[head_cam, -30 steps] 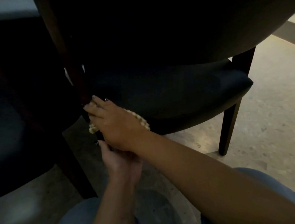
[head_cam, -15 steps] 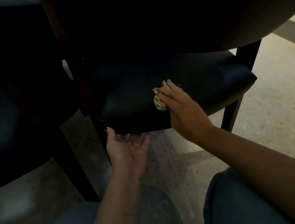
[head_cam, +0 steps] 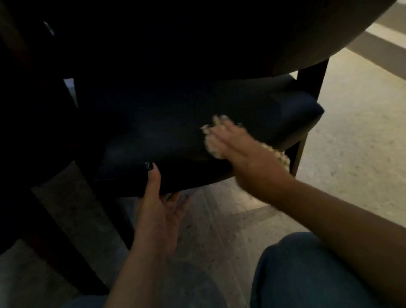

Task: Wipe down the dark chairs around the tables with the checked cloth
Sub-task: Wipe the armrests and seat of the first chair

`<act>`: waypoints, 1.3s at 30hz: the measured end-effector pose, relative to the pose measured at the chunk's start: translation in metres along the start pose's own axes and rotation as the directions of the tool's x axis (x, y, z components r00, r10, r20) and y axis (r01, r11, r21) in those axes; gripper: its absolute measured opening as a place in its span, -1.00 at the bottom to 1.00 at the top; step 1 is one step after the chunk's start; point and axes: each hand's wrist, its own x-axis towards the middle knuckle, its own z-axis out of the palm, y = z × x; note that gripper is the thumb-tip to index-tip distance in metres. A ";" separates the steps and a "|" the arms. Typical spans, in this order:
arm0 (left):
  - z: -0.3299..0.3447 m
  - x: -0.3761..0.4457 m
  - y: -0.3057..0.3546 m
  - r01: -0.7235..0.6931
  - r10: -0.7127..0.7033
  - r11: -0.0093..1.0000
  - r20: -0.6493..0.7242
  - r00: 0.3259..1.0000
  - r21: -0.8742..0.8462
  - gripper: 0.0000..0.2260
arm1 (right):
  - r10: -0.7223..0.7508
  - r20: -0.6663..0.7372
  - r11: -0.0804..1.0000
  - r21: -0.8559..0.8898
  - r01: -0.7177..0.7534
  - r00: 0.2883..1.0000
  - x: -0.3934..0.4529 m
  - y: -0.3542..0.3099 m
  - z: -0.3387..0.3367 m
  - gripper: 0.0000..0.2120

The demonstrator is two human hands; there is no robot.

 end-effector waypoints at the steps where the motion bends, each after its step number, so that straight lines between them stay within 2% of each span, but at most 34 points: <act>1: 0.000 0.002 -0.002 -0.001 0.001 1.000 -0.006 1.000 0.011 -0.35 | 0.085 -0.007 0.996 -0.003 -0.086 0.996 -0.010 0.018 -0.006 -0.46; 4: -0.002 0.007 -0.003 -0.039 0.040 0.999 -0.031 0.999 0.038 -0.39 | 0.274 -0.018 0.962 0.012 -0.274 0.962 -0.027 0.069 -0.022 -0.42; 7: -0.002 0.010 -0.002 -0.046 0.047 0.998 -0.034 0.998 0.032 -0.43 | 0.425 -0.065 0.905 0.059 -0.422 0.903 -0.030 0.109 -0.027 -0.47; 9: -0.004 0.011 -0.004 -0.053 0.054 0.998 -0.038 0.998 0.046 -0.41 | 0.570 -0.114 0.818 0.172 -0.549 0.813 -0.026 0.127 -0.028 -0.55; 12: -0.007 0.014 -0.005 -0.067 0.071 0.994 -0.048 0.996 0.086 -0.36 | 0.789 -0.120 0.598 0.378 -0.707 0.603 -0.013 0.140 -0.034 -0.64; 14: -0.007 0.016 -0.004 -0.076 0.082 0.992 -0.054 0.995 0.104 -0.36 | 0.853 -0.134 0.500 0.482 -0.719 0.504 -0.005 0.137 -0.032 -0.66; 16: -0.007 0.015 -0.003 -0.080 0.087 0.990 -0.060 0.994 0.115 -0.35 | 0.875 -0.165 0.465 0.543 -0.699 0.454 -0.001 0.117 -0.028 -0.65; 17: -0.007 0.016 -0.003 -0.075 0.084 0.989 -0.063 0.995 0.123 -0.33 | 0.868 -0.189 0.484 0.529 -0.698 0.459 -0.003 0.102 -0.025 -0.65; 18: -0.007 0.015 -0.002 -0.066 0.075 0.989 -0.064 0.995 0.133 -0.31 | 0.844 -0.211 0.528 0.485 -0.697 0.493 -0.006 0.085 -0.022 -0.63; 21: -0.006 0.013 0.000 -0.044 0.055 0.988 -0.069 0.996 0.150 -0.23 | 0.712 -0.194 0.688 0.387 -0.614 0.675 -0.015 0.030 -0.012 -0.53; 25: -0.001 0.004 0.002 -0.054 0.062 0.991 -0.064 0.996 0.122 -0.24 | 0.423 -0.043 0.861 0.331 -0.386 0.905 -0.002 -0.026 -0.002 -0.46; 28: -0.001 -0.004 0.010 -0.011 0.018 0.991 -0.049 0.999 0.135 -0.32 | 0.278 0.013 0.902 0.339 -0.266 0.960 0.015 -0.050 0.003 -0.45; 30: -0.006 -0.007 0.019 0.003 0.007 0.995 -0.101 0.995 0.096 -0.45 | 0.238 0.006 0.910 0.347 -0.226 0.971 0.026 -0.066 0.003 -0.48; 32: -0.014 -0.006 0.030 -0.039 0.038 0.999 -0.186 0.982 0.001 -0.50 | 0.191 -0.005 0.907 0.384 -0.175 0.982 0.038 -0.083 0.004 -0.48; 34: -0.020 -0.007 0.042 -0.086 0.067 0.994 -0.264 0.962 -0.062 -0.51 | 0.133 -0.022 0.878 0.466 -0.107 0.991 0.053 -0.100 0.005 -0.51; 36: -0.027 -0.009 0.051 -0.093 0.068 0.993 -0.297 0.952 -0.070 -0.51 | 0.169 0.013 0.759 0.636 -0.139 0.986 0.075 -0.122 0.002 -0.55; 37: -0.031 -0.010 0.055 -0.089 0.062 0.993 -0.298 0.953 -0.079 -0.50 | 0.248 0.052 0.634 0.746 -0.203 0.967 0.089 -0.135 -0.001 -0.59; 39: -0.033 -0.013 0.060 -0.080 0.045 0.991 -0.288 0.957 -0.111 -0.47 | 0.427 0.240 0.263 0.890 -0.373 0.872 0.126 -0.160 -0.008 -0.74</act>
